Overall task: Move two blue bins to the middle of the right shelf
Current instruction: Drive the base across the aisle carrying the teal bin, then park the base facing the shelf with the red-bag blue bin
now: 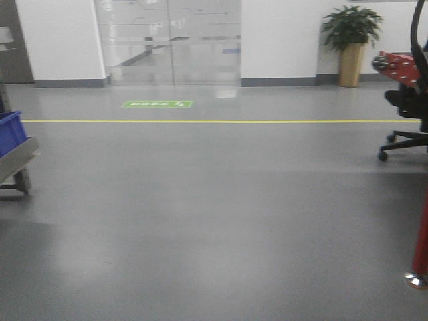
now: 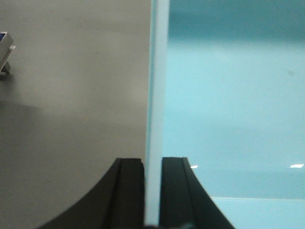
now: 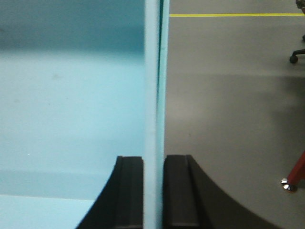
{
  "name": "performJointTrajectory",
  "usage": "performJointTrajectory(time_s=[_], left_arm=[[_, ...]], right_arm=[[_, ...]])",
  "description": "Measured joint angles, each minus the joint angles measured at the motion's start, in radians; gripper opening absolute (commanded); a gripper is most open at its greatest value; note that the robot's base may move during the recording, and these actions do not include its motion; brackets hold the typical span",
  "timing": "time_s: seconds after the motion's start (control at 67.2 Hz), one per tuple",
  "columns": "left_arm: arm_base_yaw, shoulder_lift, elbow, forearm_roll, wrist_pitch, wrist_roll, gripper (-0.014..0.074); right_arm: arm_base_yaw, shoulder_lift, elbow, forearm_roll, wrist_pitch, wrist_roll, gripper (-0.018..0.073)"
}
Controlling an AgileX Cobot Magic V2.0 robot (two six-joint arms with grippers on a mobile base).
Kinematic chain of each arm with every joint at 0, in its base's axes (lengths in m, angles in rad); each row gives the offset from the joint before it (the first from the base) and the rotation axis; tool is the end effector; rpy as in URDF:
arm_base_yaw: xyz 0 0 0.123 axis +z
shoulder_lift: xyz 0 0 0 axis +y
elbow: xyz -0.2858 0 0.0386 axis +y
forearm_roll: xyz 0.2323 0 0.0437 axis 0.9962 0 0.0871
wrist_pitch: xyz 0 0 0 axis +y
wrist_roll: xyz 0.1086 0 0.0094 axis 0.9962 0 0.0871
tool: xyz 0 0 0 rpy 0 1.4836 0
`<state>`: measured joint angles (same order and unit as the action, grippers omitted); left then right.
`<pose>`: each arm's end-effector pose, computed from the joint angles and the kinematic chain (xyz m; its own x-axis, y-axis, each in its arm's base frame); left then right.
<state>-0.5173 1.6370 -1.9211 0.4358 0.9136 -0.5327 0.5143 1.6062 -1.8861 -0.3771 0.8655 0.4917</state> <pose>0.3297 -0.1456 0.4639 -0.4522 -0.0168 -0.8918 0.0993 0.9927 -0.0691 0.3228 0.1473 0.4667 -0.4375 0.0153 -0.8991 -0.1540 0.9838 0.0916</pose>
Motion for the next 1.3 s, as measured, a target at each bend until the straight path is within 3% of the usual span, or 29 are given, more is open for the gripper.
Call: performJointTrajectory(time_s=[1.295], left_arm=[[0.000, 0.000, 0.000, 0.000, -0.002, 0.000, -0.0111]], right_arm=[[0.000, 0.000, 0.000, 0.000, 0.000, 0.001, -0.0163]])
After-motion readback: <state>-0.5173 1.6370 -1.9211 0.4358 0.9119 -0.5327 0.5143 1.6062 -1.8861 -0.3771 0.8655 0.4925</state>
